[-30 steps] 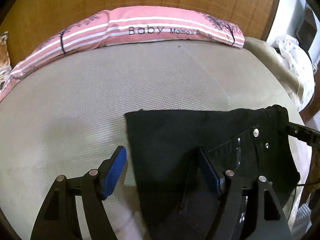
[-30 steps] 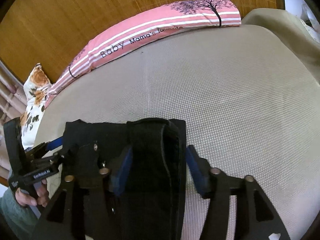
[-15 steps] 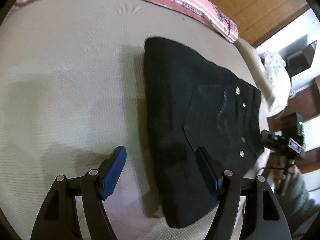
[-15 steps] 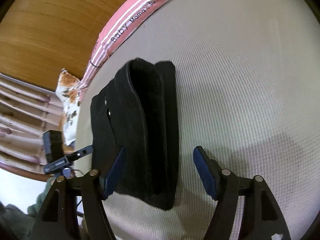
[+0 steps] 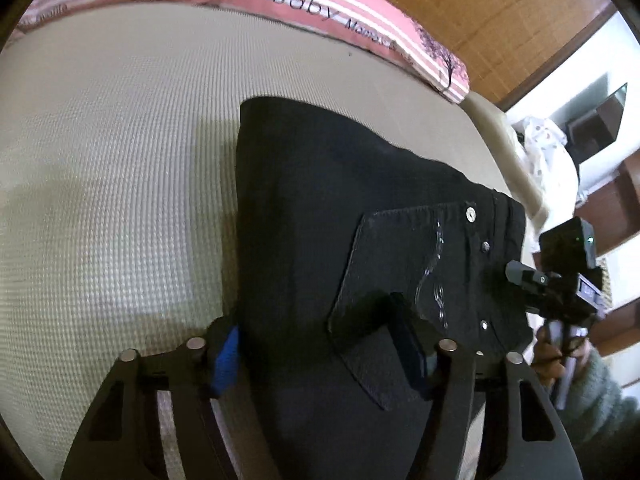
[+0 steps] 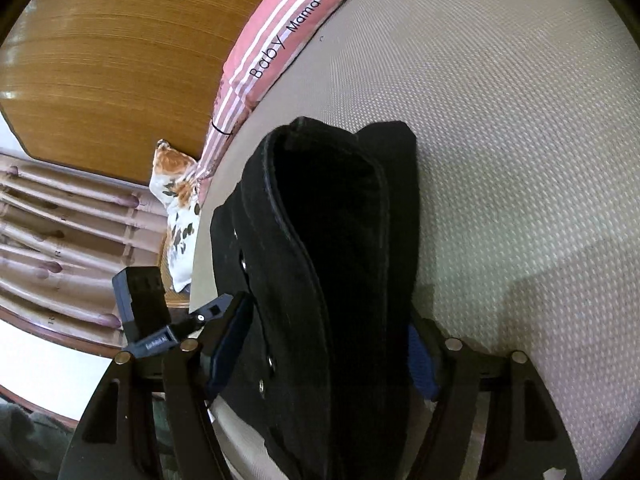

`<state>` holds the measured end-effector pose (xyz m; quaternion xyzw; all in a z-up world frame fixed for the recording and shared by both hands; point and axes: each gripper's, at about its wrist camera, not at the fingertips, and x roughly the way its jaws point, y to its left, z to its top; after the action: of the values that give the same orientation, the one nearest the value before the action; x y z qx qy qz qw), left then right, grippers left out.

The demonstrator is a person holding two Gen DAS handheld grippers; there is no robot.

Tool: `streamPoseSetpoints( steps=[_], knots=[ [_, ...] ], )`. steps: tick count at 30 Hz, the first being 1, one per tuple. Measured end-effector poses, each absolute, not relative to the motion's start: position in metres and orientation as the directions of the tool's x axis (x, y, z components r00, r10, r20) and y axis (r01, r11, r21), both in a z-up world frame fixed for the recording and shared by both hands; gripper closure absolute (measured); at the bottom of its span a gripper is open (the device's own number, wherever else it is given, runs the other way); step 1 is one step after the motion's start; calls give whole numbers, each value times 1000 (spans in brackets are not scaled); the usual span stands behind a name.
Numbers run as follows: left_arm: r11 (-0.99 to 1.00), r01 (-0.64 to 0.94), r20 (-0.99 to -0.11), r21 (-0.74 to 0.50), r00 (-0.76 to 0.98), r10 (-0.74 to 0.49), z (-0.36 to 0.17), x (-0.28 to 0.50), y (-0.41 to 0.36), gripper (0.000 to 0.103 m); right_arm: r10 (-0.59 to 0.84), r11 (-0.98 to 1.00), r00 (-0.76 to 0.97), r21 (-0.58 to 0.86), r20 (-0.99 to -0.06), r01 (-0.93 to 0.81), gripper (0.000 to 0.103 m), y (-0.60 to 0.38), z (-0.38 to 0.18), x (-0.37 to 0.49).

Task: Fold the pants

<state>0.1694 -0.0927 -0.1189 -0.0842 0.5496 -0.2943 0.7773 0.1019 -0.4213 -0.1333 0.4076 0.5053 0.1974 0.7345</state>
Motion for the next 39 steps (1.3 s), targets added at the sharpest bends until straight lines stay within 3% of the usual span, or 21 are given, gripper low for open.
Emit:
streamPoseSetpoints(
  steps=[3, 6, 9, 16, 27, 39],
  knots=[
    [825, 332, -806, -458, 238, -543, -119, 172, -92, 58, 681, 590, 421, 789, -599, 168, 63, -425, -137, 99],
    [804, 318, -781, -502, 235, -579, -111, 171, -86, 77, 665, 588, 444, 788, -600, 183, 74, -424, -131, 95],
    [797, 314, -770, -516, 237, -592, -101, 170, -85, 83, 650, 613, 454, 774, -609, 160, 83, -414, -112, 95],
    [824, 341, -782, -453, 292, -551, -72, 168, -70, 84, 653, 645, 442, 757, -615, 101, 83, -377, -75, 115],
    [885, 293, -803, -362, 384, -456, -45, 193, -17, 84, 703, 618, 408, 784, -582, 52, 83, -321, -74, 170],
    [911, 269, -813, -313, 420, -403, -47, 228, 0, 84, 695, 637, 390, 769, -604, 55, 83, -303, -78, 198]
  ],
)
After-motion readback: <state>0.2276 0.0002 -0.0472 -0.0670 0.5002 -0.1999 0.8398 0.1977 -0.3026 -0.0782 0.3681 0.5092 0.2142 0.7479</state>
